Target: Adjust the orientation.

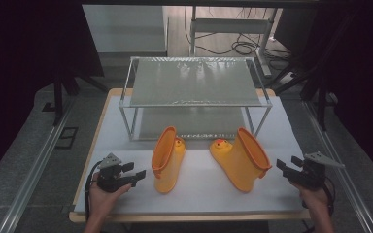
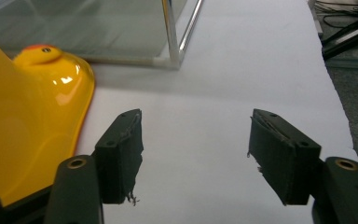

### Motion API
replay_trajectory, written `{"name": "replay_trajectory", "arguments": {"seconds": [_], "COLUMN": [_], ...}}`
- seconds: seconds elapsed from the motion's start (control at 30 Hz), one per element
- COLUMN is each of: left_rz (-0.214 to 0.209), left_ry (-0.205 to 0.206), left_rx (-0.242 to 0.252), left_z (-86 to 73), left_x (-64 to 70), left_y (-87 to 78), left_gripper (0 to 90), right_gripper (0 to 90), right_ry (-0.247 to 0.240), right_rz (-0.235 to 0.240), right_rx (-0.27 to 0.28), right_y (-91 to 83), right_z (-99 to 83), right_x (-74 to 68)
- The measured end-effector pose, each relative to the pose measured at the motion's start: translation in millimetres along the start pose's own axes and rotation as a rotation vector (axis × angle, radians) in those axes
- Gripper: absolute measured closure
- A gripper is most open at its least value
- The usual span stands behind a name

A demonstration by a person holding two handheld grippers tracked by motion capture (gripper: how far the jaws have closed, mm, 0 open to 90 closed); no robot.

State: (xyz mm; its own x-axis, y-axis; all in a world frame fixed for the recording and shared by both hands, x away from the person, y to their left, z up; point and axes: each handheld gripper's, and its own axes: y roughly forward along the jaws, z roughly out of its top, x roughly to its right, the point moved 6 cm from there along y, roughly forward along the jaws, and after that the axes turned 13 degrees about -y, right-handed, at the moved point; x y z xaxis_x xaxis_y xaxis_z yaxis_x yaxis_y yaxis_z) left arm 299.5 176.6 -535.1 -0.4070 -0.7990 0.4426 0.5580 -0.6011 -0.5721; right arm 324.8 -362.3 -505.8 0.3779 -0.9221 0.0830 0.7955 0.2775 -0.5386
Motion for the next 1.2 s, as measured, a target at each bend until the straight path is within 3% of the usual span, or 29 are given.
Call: {"name": "replay_trajectory", "arguments": {"seconds": [0.13, 0.27, 0.4, 0.7, 0.77, 1.03, 1.1, 1.13, 1.2], "left_rz": [0.001, -0.002, 0.006, 0.0, 0.006, 0.009, -0.004, -0.002, 0.005], "left_ry": [0.001, 0.002, 0.008, 0.038, 0.039, 0.046, 0.048, 0.068, 0.08], "left_rx": [0.005, 0.026, 0.026, -0.027, -0.036, -0.069, -0.096, -0.114, -0.117], "left_z": [0.8, 2.1, 1.5, -6.6, -7.0, -11.0, -15.7, -20.8, -20.2], "left_x": [0.5, 2.1, 0.6, 7.8, 9.7, 15.7, 21.4, 30.5, 34.2], "left_y": [-2.0, -5.6, -5.7, 8.5, 9.7, 18.9, 28.2, 37.9, 39.1], "left_gripper": [35.3, 39.7, 48.2, 85.1, 89.5, 89.9, 89.9, 89.9, 89.9], "right_gripper": [38.2, 42.4, 45.2, 46.5, 46.4, 46.3, 46.3, 46.3, 46.3], "right_ry": [-0.006, -0.055, -0.034, -0.018, -0.012, -0.003, -0.01, -0.011, -0.014], "right_rz": [0.001, 0.005, 0.03, 0.039, 0.032, 0.037, 0.038, 0.038, 0.039], "right_rx": [0.027, 0.043, 0.029, 0.048, 0.05, 0.05, 0.049, 0.046, 0.048], "right_y": [-6.2, -12.9, -17.1, -22.6, -24.6, -25.5, -25.3, -25.4, -25.5], "right_z": [4.3, 9.9, 13.5, 15.2, 15.6, 16.4, 17.1, 17.2, 17.7], "right_x": [-0.4, -4.2, -5.1, -1.0, 0.8, 0.4, -0.7, -0.9, -1.8]}}
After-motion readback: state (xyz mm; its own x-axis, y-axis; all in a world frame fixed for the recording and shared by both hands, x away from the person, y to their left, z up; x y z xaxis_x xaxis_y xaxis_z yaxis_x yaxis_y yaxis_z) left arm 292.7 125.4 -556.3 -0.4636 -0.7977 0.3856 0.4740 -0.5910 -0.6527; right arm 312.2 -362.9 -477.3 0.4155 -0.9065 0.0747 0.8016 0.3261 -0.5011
